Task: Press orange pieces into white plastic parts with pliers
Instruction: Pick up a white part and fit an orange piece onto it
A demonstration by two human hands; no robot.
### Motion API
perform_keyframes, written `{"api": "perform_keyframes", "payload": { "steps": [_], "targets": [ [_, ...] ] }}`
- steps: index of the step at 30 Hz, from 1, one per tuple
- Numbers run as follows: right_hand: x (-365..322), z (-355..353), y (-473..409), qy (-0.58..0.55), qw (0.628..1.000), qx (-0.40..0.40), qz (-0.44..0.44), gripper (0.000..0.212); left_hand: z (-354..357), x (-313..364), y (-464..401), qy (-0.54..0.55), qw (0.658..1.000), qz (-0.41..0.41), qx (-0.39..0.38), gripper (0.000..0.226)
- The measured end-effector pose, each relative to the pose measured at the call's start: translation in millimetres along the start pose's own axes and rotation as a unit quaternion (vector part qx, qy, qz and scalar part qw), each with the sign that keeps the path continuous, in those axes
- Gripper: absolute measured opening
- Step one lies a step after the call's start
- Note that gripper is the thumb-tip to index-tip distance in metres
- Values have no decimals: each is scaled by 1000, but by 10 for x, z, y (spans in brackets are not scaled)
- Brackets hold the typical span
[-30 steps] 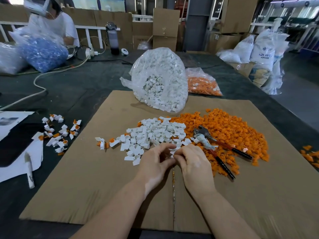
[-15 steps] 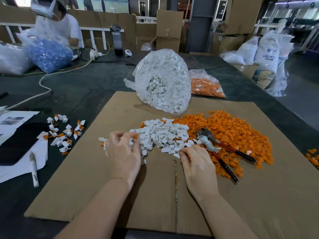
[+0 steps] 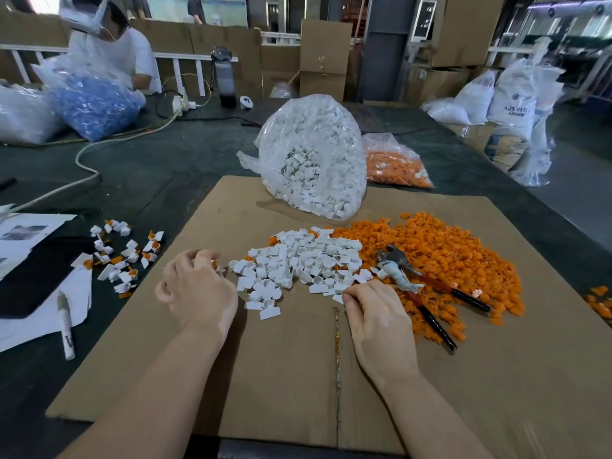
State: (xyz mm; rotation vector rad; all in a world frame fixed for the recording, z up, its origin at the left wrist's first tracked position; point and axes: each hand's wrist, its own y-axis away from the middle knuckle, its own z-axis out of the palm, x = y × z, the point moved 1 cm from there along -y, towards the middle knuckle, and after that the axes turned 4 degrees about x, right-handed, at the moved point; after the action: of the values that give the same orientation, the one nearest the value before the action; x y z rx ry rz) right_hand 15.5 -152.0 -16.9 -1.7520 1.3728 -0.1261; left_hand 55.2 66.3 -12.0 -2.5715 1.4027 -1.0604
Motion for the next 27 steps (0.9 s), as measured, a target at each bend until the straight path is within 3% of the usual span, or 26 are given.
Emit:
{"api": "perform_keyframes", "payload": {
  "steps": [7, 14, 18, 24, 27],
  "targets": [
    [18, 15, 3, 24, 999, 29, 11, 8, 59, 83, 28, -66, 994, 74, -38, 28],
    [69, 14, 10, 119, 979, 75, 145, 8, 112, 147, -27, -81, 990, 85, -76, 23],
    [74, 28, 11, 133, 976, 61, 162, 10, 124, 180, -41, -73, 992, 88, -56, 13],
    [74, 47, 16, 164, 975, 10, 151, 17, 100, 223, -62, -89, 989, 113, -42, 21],
    [79, 53, 19, 172, 973, -4, 151, 15, 33, 359, -2, 26, 984, 178, -15, 26]
  ]
}}
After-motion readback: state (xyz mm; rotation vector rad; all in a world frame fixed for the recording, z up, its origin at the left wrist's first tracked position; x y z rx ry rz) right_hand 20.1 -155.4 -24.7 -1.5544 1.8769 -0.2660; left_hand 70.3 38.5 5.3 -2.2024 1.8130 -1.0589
